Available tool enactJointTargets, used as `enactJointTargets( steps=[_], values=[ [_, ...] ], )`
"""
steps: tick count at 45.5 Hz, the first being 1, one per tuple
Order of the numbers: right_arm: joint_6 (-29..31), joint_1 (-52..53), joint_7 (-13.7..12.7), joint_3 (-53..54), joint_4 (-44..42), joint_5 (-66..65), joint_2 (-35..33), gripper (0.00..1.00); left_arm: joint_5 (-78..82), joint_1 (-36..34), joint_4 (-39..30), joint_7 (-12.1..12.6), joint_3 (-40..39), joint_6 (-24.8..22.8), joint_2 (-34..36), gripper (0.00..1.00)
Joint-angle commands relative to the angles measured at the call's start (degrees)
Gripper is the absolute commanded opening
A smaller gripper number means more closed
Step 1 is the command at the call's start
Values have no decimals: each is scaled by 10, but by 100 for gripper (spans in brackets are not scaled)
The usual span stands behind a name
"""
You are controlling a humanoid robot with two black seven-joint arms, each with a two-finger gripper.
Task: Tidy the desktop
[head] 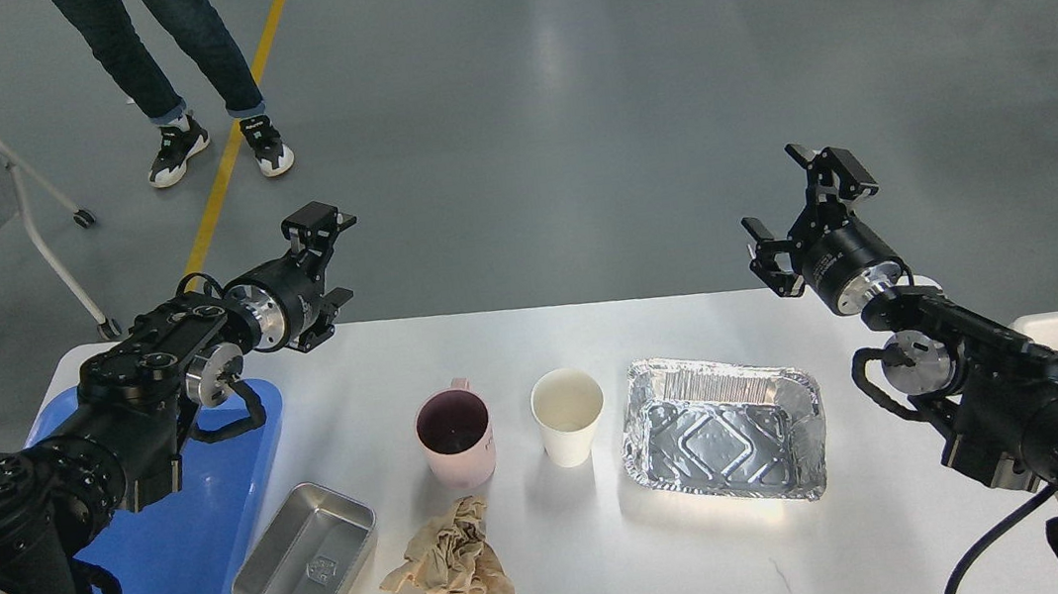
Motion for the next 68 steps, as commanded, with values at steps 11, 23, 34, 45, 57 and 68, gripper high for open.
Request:
enactJointTargets(
  steps=[11,23,34,45,57,68],
  values=[
    [0,4,0,-2,-1,-2,-4,100,4,1,0,7,125,-122,57,97],
    [0,6,0,-2,-2,-2,-4,100,8,20,0,-25,188,-177,87,97],
    [0,7,0,-2,-8,-2,-5,100,14,18,-3,-52,204,-222,110,97],
    [0,10,0,-2,-16,-2,0,100,51,7,-12,-103,200,-142,56,97],
    [0,10,0,-2,-17,-2,0,100,51,-31,-13,-108,200,-73,1,97],
    [0,10,0,-2,-17,-2,-4,100,123,-35,-14,-240,204,-117,47,97]
  ],
)
